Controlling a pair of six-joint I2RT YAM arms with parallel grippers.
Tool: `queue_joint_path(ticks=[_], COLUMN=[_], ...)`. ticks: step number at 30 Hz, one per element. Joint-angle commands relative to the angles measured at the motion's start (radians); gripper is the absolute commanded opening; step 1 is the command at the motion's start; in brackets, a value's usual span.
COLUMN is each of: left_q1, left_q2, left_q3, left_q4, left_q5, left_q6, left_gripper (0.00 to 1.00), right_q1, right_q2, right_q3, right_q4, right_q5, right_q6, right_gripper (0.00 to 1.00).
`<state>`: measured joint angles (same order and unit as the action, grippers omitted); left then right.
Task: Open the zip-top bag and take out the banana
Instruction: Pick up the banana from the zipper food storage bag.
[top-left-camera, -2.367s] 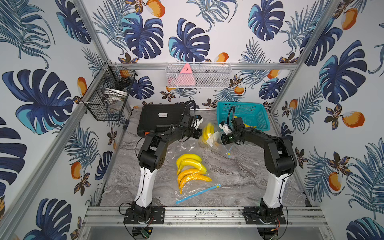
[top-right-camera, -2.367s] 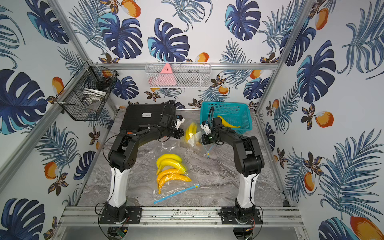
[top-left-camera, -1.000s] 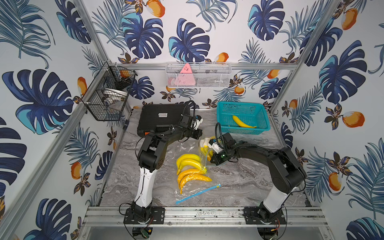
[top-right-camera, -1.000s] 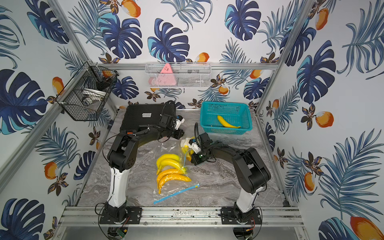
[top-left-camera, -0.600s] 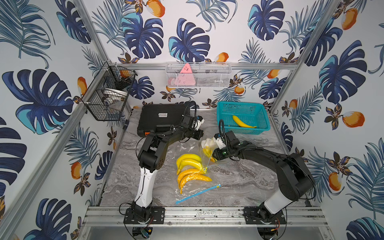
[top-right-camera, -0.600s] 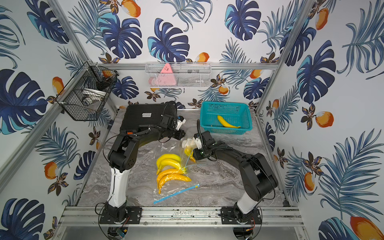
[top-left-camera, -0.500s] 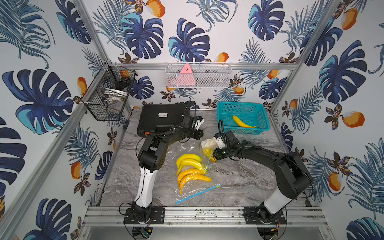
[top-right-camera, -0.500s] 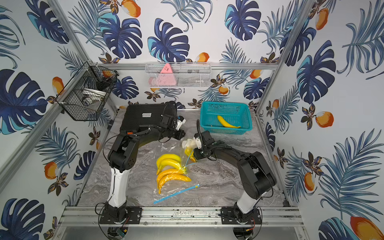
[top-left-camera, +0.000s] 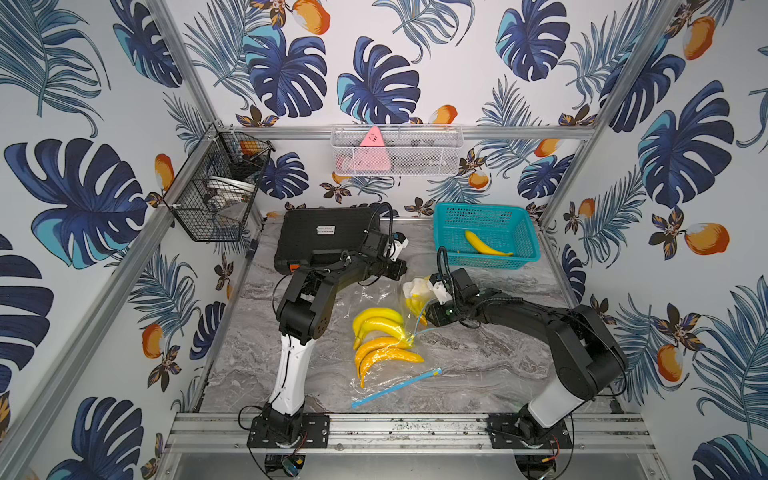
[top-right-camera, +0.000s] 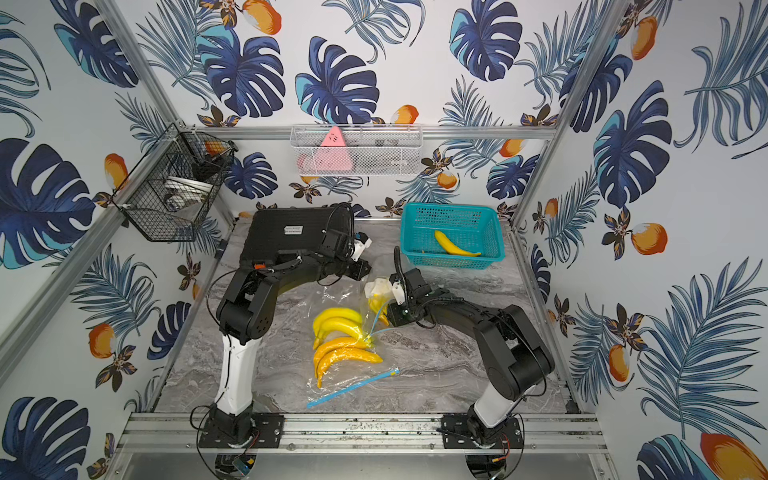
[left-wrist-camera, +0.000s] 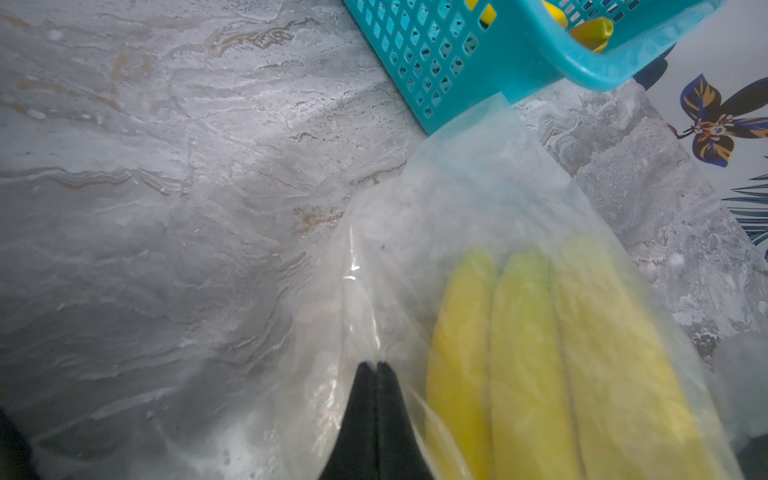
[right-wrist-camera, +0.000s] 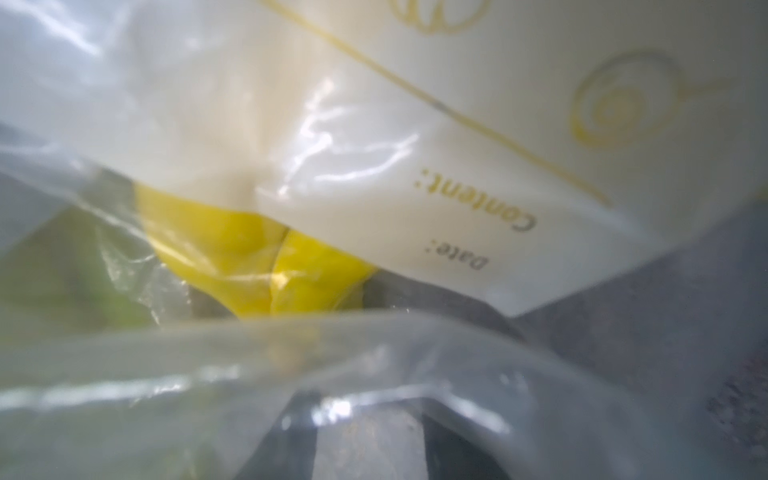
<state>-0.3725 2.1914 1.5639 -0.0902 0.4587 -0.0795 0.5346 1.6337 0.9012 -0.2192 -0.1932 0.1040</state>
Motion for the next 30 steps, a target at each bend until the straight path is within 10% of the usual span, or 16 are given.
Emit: queue_joint_path(ticks=[1,22,30], left_q1=[0.0,0.0,0.0], left_q2=[0.0,-0.007,-0.011], left_q3=[-0.001,-0.008,-0.012], left_q4=[0.017,0.024,0.026], left_q5=[0.0,0.005,0.005], left_q6=[-0.002,-0.004,-0.004], left_gripper=[0.0,0.0,0.0], right_q1=[0.001,0.047,0.06], right_q2=[-0.036,0.17,0.158], right_q3=[-0.022,0.07,0.054], right_q4=[0.092,0.038,0.079], right_q5=[-0.026,0.084,0.136], right_q6=[0.05,0.031,0.051], right_gripper=[0.46,0.4,0.13])
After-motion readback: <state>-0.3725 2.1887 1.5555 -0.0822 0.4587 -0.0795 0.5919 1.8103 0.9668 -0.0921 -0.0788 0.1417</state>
